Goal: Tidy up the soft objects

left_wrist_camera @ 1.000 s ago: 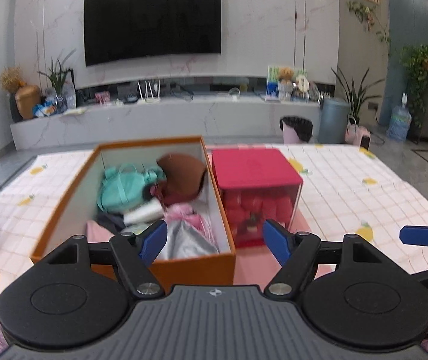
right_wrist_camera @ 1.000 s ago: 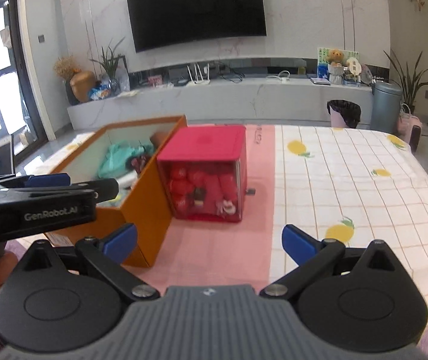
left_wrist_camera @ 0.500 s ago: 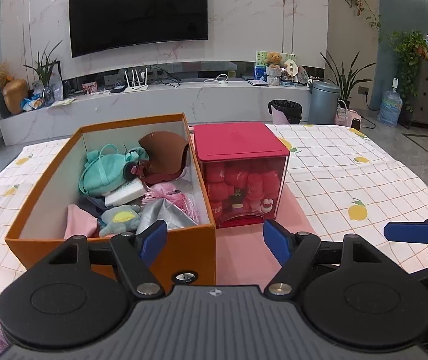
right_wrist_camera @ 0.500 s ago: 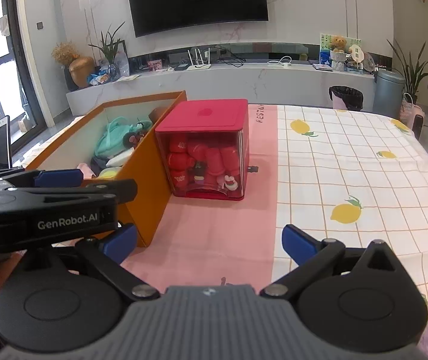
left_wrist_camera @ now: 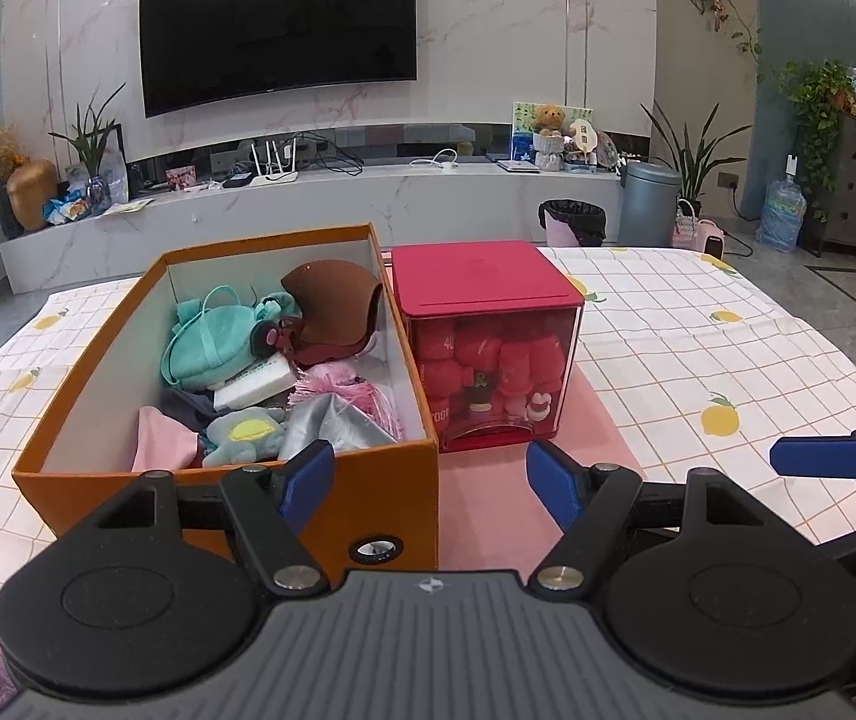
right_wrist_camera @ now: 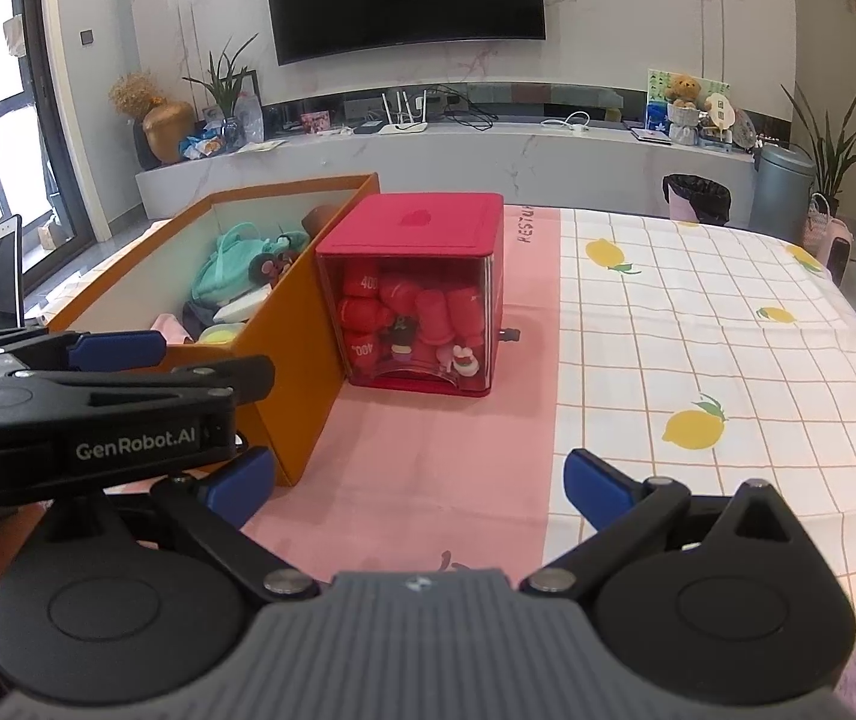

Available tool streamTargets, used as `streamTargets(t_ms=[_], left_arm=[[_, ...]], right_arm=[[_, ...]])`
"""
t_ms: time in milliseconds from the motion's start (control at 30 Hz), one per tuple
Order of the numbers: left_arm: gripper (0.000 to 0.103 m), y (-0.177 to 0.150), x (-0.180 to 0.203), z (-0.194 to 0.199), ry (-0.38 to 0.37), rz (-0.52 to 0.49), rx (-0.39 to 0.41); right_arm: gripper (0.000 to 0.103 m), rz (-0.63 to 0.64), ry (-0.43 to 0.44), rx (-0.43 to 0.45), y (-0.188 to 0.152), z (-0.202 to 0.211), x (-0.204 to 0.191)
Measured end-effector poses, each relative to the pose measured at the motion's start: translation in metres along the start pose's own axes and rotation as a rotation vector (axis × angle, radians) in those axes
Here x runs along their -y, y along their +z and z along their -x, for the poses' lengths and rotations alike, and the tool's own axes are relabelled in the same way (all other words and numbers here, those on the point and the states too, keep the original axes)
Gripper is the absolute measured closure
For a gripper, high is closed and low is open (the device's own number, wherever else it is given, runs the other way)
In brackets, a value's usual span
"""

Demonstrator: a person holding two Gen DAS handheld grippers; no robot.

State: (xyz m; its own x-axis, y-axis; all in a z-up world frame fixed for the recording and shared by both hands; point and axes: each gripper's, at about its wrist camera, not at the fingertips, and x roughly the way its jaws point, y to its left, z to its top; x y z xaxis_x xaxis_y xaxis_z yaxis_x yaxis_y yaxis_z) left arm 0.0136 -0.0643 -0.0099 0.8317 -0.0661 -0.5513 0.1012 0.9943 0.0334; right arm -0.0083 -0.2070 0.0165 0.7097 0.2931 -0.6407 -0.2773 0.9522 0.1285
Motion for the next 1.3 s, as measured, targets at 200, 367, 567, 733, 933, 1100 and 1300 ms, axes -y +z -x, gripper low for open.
streamTargets(t_ms=[200,367,567,733,933,1100,1300], left_arm=[[0.017,-0.0021,-0.0004,0.0007,0.006,0.004,0.016],[0.017,-0.0022,-0.0013,0.0011,0.005,0.014,0.014],[0.017,-0.0031,-0.0014,-0.0022,-0.003,0.016,-0.008],[0.017,-0.0035,-0.0008,-0.0025,-0.002,0.016,-0.008],[0.017,-0.0036,0.0005,-0.0023,-0.005,0.021,-0.01],[0.017,-0.0036,0.0005,-0.0032,-0.011,0.02,-0.023],[0.017,-0.0047,0.0,-0.0036,-0.017,0.024,-0.025]], right_arm=[[0.003,0.007,-0.006,0.007,-0.0006,-0.0001,-0.0011],[0.003,0.009,-0.008,0.0,-0.0004,-0.0015,-0.0009],[0.003,0.016,-0.018,-0.009,-0.0007,-0.0029,-0.0013],[0.003,0.016,-0.017,-0.011,-0.001,-0.0034,-0.0006],[0.003,0.018,-0.017,-0.011,-0.001,-0.0035,-0.0007],[0.003,0.02,-0.018,-0.012,-0.0017,-0.0041,-0.0008],[0.003,0.021,-0.017,-0.013,-0.0012,-0.0041,-0.0002]])
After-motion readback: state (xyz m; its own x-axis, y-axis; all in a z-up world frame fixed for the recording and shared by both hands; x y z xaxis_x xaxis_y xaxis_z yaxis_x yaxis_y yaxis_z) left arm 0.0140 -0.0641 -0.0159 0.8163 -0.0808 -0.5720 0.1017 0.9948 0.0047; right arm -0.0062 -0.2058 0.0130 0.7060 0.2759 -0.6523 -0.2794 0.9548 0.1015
